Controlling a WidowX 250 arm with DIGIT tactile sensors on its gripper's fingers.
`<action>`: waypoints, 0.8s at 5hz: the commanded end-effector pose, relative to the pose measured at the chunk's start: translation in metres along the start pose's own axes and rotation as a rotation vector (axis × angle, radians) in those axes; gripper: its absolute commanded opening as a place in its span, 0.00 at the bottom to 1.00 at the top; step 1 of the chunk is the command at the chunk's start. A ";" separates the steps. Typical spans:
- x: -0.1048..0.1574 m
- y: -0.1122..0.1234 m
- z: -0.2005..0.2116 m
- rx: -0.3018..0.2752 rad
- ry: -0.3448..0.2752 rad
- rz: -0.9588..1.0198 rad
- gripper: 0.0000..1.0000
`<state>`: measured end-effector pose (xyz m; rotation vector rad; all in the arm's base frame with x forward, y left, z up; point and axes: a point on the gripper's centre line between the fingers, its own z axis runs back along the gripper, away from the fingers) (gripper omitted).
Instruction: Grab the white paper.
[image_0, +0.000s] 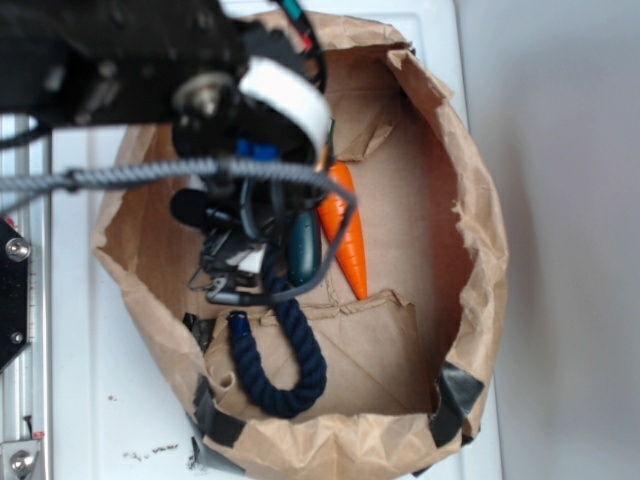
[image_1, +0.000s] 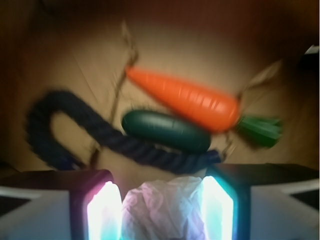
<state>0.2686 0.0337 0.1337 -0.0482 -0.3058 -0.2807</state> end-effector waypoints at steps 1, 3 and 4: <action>0.043 -0.015 0.061 0.018 -0.085 0.038 0.00; 0.050 -0.024 0.075 0.046 -0.090 0.075 0.00; 0.054 -0.033 0.073 0.097 -0.005 0.071 0.00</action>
